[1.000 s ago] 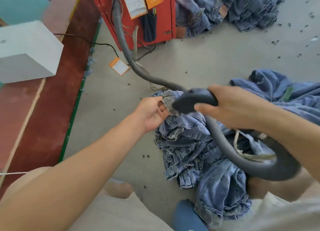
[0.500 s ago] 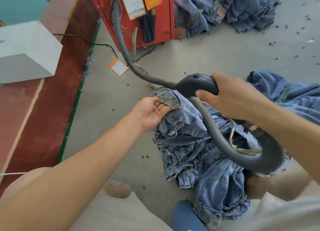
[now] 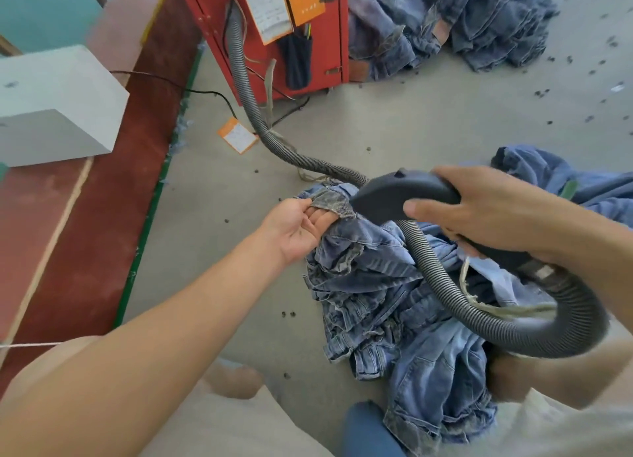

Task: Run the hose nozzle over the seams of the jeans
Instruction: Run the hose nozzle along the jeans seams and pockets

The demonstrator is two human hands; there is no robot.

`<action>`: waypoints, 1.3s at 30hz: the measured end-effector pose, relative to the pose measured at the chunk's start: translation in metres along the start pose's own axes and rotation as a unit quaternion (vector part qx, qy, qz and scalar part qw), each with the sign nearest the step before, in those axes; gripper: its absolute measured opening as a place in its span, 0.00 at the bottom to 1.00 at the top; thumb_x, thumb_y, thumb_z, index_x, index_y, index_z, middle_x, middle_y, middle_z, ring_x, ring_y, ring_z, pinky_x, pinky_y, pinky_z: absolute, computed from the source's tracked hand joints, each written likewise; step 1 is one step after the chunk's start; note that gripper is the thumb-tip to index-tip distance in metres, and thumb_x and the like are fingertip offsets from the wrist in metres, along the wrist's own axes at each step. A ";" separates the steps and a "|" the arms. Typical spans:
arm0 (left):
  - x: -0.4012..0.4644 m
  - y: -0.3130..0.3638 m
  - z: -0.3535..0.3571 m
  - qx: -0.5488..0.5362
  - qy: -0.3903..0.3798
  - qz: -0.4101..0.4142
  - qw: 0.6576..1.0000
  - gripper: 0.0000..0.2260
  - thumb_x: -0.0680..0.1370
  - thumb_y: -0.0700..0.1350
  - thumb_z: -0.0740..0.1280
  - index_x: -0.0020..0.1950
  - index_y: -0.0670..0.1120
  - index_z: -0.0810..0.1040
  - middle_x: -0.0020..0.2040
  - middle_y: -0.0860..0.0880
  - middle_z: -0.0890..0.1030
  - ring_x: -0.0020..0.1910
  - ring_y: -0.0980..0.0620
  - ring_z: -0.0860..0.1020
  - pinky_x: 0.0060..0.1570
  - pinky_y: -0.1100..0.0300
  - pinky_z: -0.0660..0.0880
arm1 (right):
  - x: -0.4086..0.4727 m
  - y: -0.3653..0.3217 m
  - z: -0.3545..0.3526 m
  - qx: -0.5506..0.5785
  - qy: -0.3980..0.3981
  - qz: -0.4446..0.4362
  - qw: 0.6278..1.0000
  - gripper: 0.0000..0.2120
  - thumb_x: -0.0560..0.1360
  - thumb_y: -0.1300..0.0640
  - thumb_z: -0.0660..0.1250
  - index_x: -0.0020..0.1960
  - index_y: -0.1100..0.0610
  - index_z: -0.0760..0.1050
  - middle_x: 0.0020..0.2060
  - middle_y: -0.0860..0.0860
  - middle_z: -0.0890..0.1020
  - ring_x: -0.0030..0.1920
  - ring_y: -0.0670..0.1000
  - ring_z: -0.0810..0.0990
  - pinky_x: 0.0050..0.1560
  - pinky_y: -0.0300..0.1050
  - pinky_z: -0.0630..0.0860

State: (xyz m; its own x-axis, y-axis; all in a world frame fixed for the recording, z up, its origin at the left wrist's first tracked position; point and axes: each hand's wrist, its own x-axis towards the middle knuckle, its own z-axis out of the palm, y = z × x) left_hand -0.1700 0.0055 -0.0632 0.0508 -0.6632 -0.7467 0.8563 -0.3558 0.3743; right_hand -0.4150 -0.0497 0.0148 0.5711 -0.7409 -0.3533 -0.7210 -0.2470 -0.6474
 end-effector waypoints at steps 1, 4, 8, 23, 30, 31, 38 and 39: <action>0.000 0.000 -0.001 -0.002 -0.004 -0.002 1.000 0.19 0.88 0.38 0.49 0.70 0.28 0.70 0.62 0.34 0.80 0.69 0.40 0.77 0.40 0.54 0.84 | -0.002 -0.001 0.003 -0.020 -0.025 -0.003 0.999 0.09 0.78 0.36 0.67 0.45 0.40 0.74 0.25 0.48 0.81 0.21 0.47 0.77 0.23 0.39 0.74; -0.001 -0.001 -0.001 0.058 -0.008 -0.009 0.998 0.18 0.88 0.39 0.51 0.67 0.31 0.75 0.50 0.38 0.85 0.51 0.44 0.85 0.44 0.52 0.85 | 0.013 -0.002 0.020 -0.016 -0.016 0.005 1.000 0.11 0.80 0.39 0.67 0.48 0.45 0.76 0.27 0.50 0.81 0.23 0.45 0.76 0.27 0.45 0.75; -0.004 -0.004 -0.004 0.139 -0.042 0.005 0.989 0.18 0.89 0.42 0.51 0.57 0.37 0.79 0.42 0.42 0.87 0.39 0.48 0.87 0.47 0.53 0.84 | 0.027 0.002 0.015 0.049 0.101 0.059 0.992 0.11 0.81 0.42 0.67 0.50 0.50 0.76 0.31 0.52 0.81 0.23 0.49 0.77 0.26 0.45 0.76; -0.011 -0.008 -0.010 0.389 -0.131 0.083 0.908 0.11 0.89 0.44 0.52 0.55 0.49 0.72 0.41 0.48 0.81 0.37 0.49 0.80 0.42 0.51 0.78 | 0.020 0.005 0.002 0.058 -0.026 0.042 0.997 0.11 0.77 0.39 0.70 0.44 0.45 0.78 0.26 0.49 0.80 0.22 0.48 0.78 0.22 0.41 0.74; -0.009 -0.014 -0.014 0.413 -0.134 0.083 0.897 0.09 0.88 0.44 0.56 0.56 0.50 0.75 0.46 0.48 0.84 0.41 0.50 0.83 0.44 0.53 0.82 | 0.047 0.017 0.013 0.129 0.128 0.095 0.979 0.25 0.82 0.51 0.67 0.75 0.47 0.62 0.41 0.57 0.81 0.30 0.55 0.82 0.33 0.58 0.84; -0.010 -0.016 -0.013 0.404 -0.119 0.092 0.902 0.09 0.88 0.43 0.57 0.56 0.51 0.77 0.46 0.50 0.83 0.41 0.51 0.82 0.43 0.55 0.80 | 0.044 0.019 0.013 0.158 0.130 0.079 0.976 0.29 0.82 0.53 0.67 0.76 0.38 0.57 0.40 0.57 0.81 0.27 0.53 0.81 0.28 0.54 0.82; -0.022 -0.045 -0.003 0.325 -0.193 -0.008 0.926 0.20 0.80 0.52 0.53 0.54 0.57 0.86 0.48 0.54 0.81 0.49 0.47 0.73 0.52 0.47 0.70 | 0.046 0.005 0.046 0.086 0.088 0.008 0.992 0.31 0.68 0.27 0.72 0.66 0.38 0.72 0.49 0.41 0.80 0.43 0.43 0.80 0.48 0.47 0.79; -0.022 -0.048 -0.003 0.317 -0.191 -0.016 0.929 0.21 0.81 0.53 0.51 0.51 0.57 0.86 0.48 0.56 0.82 0.50 0.47 0.73 0.52 0.48 0.69 | 0.048 0.005 0.049 0.073 0.096 0.006 0.993 0.32 0.67 0.28 0.75 0.65 0.40 0.72 0.50 0.42 0.81 0.45 0.45 0.81 0.49 0.49 0.79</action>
State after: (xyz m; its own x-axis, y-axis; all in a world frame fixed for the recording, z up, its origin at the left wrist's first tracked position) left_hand -0.2110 0.0392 -0.0663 -0.2584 -0.7877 -0.5593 0.3739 -0.6154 0.6939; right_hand -0.3721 -0.0557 -0.0381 0.4675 -0.8519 -0.2360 -0.6547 -0.1544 -0.7399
